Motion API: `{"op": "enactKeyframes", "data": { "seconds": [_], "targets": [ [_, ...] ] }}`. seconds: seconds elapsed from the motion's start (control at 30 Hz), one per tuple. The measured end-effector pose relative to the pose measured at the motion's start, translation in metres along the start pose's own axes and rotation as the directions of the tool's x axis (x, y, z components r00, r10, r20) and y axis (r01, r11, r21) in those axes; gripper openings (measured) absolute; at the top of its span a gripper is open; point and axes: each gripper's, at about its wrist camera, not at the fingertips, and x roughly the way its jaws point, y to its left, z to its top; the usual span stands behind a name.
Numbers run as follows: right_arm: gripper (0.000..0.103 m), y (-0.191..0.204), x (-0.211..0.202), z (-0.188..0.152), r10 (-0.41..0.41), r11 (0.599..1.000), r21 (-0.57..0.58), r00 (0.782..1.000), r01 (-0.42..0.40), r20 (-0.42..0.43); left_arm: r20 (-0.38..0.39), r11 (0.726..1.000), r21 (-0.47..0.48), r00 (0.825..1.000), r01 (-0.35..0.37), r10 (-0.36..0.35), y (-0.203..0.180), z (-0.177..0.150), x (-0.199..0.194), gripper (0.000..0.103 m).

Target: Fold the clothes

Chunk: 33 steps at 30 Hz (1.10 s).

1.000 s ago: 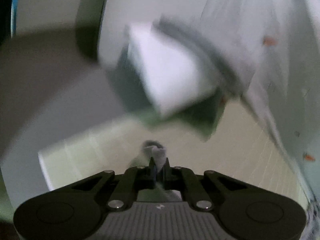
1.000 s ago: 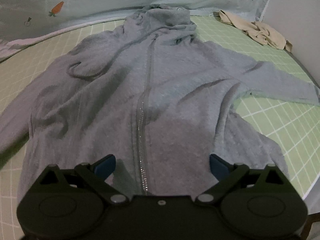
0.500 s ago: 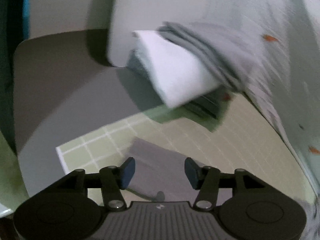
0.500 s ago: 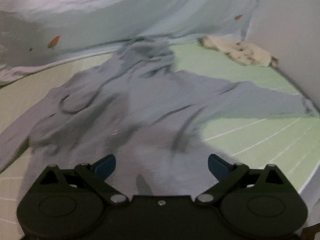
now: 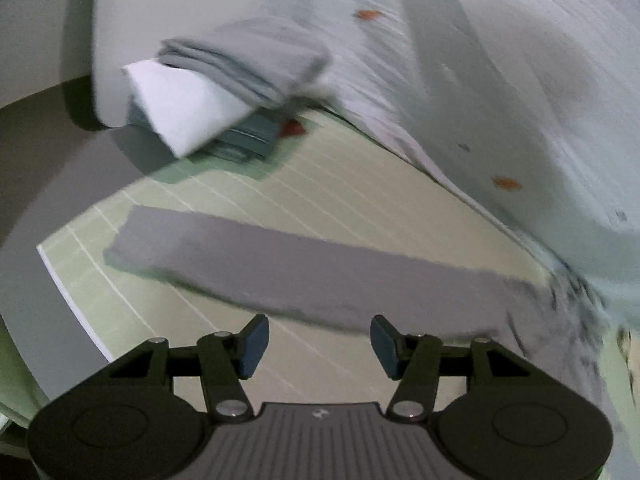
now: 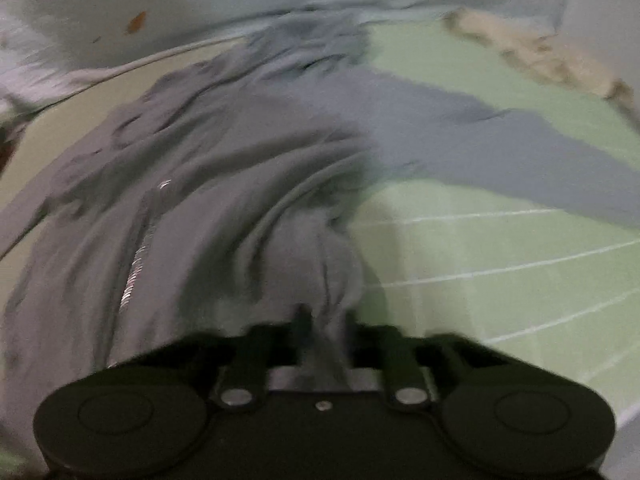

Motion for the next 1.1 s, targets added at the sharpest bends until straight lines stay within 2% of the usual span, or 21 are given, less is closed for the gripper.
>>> {"op": "enactKeyframes", "data": {
  "seconds": [0.07, 0.1, 0.17, 0.2, 0.23, 0.27, 0.3, 0.33, 0.37, 0.4, 0.43, 0.47, 0.5, 0.7, 0.8, 0.83, 0.87, 0.9, 0.97, 1.07, 1.1],
  "targets": [
    [0.008, -0.004, -0.017, 0.003, 0.091, 0.996, -0.004, 0.994, -0.091, 0.054, -0.020, 1.000, 0.022, 1.000, 0.016, -0.016, -0.019, -0.011, -0.006, 0.057],
    [0.008, -0.022, -0.034, 0.003, 0.154, 0.980, 0.107, 0.980, -0.168, 0.128, -0.027, 0.999, 0.029, 0.999, 0.028, -0.027, -0.027, -0.016, -0.008, 0.057],
    [0.008, -0.059, -0.066, 0.001, 0.238, 0.898, 0.299, 0.929, -0.322, 0.284, -0.031, 0.997, 0.054, 0.998, 0.051, -0.049, -0.044, -0.026, -0.014, 0.057],
    [0.008, -0.076, -0.069, -0.004, 0.198, 0.882, 0.360, 0.933, -0.303, 0.299, -0.033, 0.996, 0.069, 0.998, 0.061, -0.059, -0.051, -0.031, -0.017, 0.057],
    [0.009, -0.092, -0.064, -0.009, 0.111, 0.895, 0.393, 0.958, -0.212, 0.264, -0.041, 0.994, 0.085, 0.997, 0.067, -0.064, -0.058, -0.037, -0.018, 0.057],
    [0.011, -0.102, -0.052, -0.012, 0.018, 0.926, 0.370, 0.985, -0.082, 0.173, -0.057, 0.993, 0.096, 0.996, 0.073, -0.068, -0.065, -0.043, -0.017, 0.057],
    [0.012, -0.106, -0.041, -0.013, -0.047, 0.944, 0.329, 0.996, 0.021, 0.072, -0.075, 0.991, 0.107, 0.995, 0.079, -0.071, -0.070, -0.049, -0.016, 0.057],
    [0.012, -0.110, -0.032, -0.014, -0.110, 0.953, 0.283, 0.994, 0.108, -0.012, -0.103, 0.989, 0.118, 0.992, 0.090, -0.078, -0.077, -0.055, -0.013, 0.057],
    [0.014, -0.112, -0.034, -0.017, -0.122, 0.956, 0.269, 0.992, 0.122, -0.016, -0.127, 0.986, 0.129, 0.988, 0.104, -0.088, -0.083, -0.060, -0.011, 0.057],
    [0.020, -0.113, -0.036, -0.019, -0.130, 0.958, 0.257, 0.991, 0.129, -0.014, -0.149, 0.983, 0.138, 0.984, 0.119, -0.098, -0.088, -0.066, -0.009, 0.058],
    [0.051, -0.114, -0.042, -0.023, -0.108, 0.960, 0.261, 0.994, 0.099, 0.017, -0.174, 0.981, 0.143, 0.979, 0.132, -0.106, -0.094, -0.071, -0.006, 0.059],
    [0.074, -0.117, -0.045, -0.027, -0.098, 0.960, 0.267, 0.994, 0.084, 0.039, -0.200, 0.979, 0.143, 0.973, 0.143, -0.113, -0.099, -0.077, -0.003, 0.062],
    [0.076, -0.119, -0.049, -0.031, -0.087, 0.960, 0.272, 0.995, 0.069, 0.056, -0.223, 0.978, 0.142, 0.967, 0.155, -0.121, -0.103, -0.084, 0.000, 0.063],
    [0.072, -0.138, -0.039, -0.046, 0.022, 0.962, 0.271, 1.000, -0.024, 0.010, -0.346, 0.960, 0.166, 0.925, 0.226, -0.158, -0.131, -0.120, 0.022, 0.064],
    [0.061, -0.134, -0.032, -0.048, 0.064, 0.978, 0.199, 0.998, -0.064, 0.006, -0.394, 0.952, 0.160, 0.902, 0.260, -0.180, -0.146, -0.138, 0.035, 0.063],
    [0.046, -0.130, -0.031, -0.048, 0.074, 0.983, 0.168, 0.997, -0.075, 0.009, -0.405, 0.951, 0.156, 0.895, 0.268, -0.186, -0.151, -0.143, 0.039, 0.062],
    [0.023, -0.129, -0.033, -0.047, 0.090, 0.983, 0.161, 0.996, -0.091, 0.010, -0.408, 0.947, 0.155, 0.892, 0.280, -0.197, -0.157, -0.148, 0.042, 0.049],
    [0.015, -0.129, -0.035, -0.046, 0.106, 0.983, 0.153, 0.994, -0.106, 0.011, -0.407, 0.945, 0.156, 0.891, 0.286, -0.203, -0.161, -0.152, 0.043, 0.016],
    [0.015, -0.128, -0.040, -0.043, 0.141, 0.980, 0.140, 0.990, -0.142, 0.019, -0.398, 0.952, 0.155, 0.899, 0.264, -0.185, -0.167, -0.154, 0.041, 0.013],
    [0.015, -0.143, -0.072, -0.043, 0.211, 0.947, 0.218, 0.969, -0.235, 0.125, -0.322, 0.963, 0.134, 0.929, 0.234, -0.181, -0.160, -0.139, 0.014, 0.012],
    [0.016, -0.149, -0.076, -0.046, 0.218, 0.938, 0.250, 0.969, -0.240, 0.113, -0.309, 0.971, 0.126, 0.938, 0.205, -0.158, -0.156, -0.135, 0.009, 0.012]
  ]
}}
